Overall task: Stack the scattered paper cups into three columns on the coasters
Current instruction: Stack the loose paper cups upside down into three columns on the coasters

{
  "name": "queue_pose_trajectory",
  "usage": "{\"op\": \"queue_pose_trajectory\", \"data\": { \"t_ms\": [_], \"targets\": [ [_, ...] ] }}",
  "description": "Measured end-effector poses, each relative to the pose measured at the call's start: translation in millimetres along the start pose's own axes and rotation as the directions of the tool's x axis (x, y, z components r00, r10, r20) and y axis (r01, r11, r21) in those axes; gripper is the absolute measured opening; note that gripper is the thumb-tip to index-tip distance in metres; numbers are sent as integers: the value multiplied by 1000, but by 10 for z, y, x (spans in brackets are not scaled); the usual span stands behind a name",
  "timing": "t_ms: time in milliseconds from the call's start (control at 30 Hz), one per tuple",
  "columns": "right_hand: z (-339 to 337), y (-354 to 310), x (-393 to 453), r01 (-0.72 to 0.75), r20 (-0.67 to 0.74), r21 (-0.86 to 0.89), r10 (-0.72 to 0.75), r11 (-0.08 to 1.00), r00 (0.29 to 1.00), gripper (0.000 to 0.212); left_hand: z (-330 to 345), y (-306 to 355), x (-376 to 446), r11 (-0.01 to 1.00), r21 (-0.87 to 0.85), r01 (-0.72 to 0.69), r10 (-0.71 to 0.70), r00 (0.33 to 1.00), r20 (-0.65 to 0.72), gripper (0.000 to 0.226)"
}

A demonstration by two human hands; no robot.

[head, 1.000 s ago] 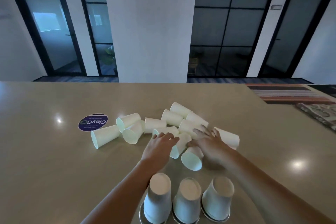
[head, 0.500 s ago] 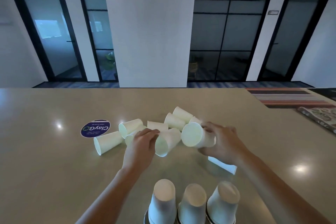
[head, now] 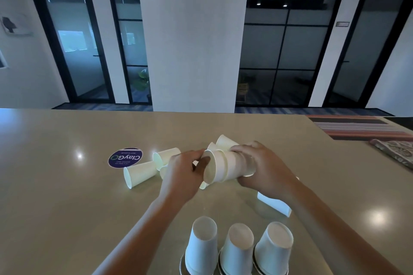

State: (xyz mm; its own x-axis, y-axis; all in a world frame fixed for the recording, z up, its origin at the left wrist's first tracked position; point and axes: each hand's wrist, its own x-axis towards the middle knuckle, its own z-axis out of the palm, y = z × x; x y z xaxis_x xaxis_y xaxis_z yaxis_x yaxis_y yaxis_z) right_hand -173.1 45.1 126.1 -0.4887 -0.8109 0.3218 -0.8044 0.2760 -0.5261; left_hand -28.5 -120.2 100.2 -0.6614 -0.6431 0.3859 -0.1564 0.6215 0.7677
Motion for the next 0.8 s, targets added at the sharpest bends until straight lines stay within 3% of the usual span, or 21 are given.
{"op": "queue_pose_trajectory", "data": {
  "t_ms": [133,200,333,467,667,800],
  "targets": [
    [-75,-87,-47,17,-28,98,-15,995,1000,71,-10,129,-30,999,-43,5,-5,1000,8,18],
    [-136,-102,-78,-35,-23,284,43,958,999,77,-14,179,-24,995,-95,19,-20,1000,-5,19],
    [-274,-158,-142,-131,10,664,166,736,986,76,-10,294,-36,960,-266,88,-89,996,9,18],
    [-333,-263,-236,-167,37,812,236,559,971,58,23,382,-84,960,-271,62,-54,998,40,22],
    [-393,-238,-421,-110,-94,716,251,689,964,52,-51,337,-133,990,-136,-19,55,962,267,29],
    [-359,-195,-576,-120,-49,540,174,833,984,51,-36,203,-153,998,-50,-46,63,894,444,47]
  ]
}}
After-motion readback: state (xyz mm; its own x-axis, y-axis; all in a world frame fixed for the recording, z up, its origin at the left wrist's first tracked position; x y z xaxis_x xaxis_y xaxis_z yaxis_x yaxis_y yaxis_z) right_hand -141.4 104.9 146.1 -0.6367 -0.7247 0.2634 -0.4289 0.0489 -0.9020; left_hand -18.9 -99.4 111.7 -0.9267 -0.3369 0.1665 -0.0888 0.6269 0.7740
